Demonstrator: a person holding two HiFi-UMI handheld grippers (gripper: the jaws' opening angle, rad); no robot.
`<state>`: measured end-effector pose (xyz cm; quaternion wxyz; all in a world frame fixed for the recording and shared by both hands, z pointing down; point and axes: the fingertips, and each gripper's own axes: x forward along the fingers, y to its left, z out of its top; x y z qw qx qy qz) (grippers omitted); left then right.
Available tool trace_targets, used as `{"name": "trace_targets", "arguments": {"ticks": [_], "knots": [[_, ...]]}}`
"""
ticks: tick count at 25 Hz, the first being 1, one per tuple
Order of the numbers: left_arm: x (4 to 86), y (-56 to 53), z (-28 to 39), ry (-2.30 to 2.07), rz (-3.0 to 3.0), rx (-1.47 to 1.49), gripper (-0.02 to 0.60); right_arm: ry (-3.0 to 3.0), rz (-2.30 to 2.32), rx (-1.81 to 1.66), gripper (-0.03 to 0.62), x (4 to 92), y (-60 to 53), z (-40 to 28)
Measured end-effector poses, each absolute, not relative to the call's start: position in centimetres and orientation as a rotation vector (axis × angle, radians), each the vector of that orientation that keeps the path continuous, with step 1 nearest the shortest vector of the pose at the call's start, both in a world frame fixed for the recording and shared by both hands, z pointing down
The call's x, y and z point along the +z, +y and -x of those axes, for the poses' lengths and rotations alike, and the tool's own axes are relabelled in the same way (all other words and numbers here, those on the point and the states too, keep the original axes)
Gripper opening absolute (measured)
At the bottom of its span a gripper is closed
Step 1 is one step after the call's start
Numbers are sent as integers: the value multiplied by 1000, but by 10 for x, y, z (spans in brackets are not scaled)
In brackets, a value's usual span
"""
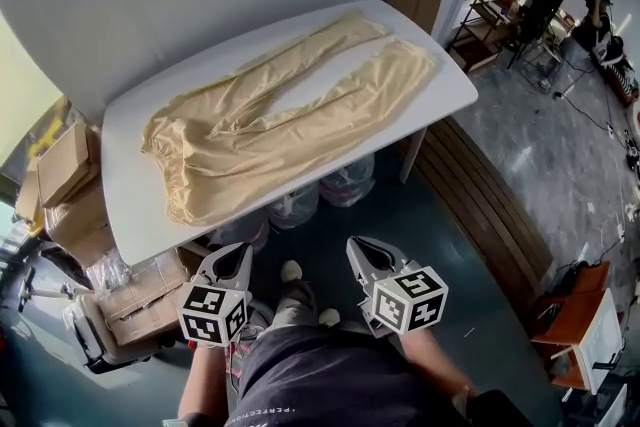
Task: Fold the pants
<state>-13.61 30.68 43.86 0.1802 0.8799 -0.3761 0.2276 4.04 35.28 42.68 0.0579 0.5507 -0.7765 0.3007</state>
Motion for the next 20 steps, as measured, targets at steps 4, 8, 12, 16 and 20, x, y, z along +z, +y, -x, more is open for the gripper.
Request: {"name": "trace_targets", "arguments": {"ticks": [4,8,12,16,20], "knots": [[440,283,161,-1143,-2425,613,-3,-2381,-1572,912,0,430,323,-18],[444,261,190,-1228,-2352,601,-2,-2417,-1461,909,0,432,289,7],[450,240,220,-1305,-2284,616,-2,-2452,-1341,904,0,434,255,38],[454,223,251,-1356,-2203,611,20,-2474,-1219,900,0,431,224,73],[462,206,278,-1412,-2137,611,35,-2504,-1093,877,0,432,201,105]]}}
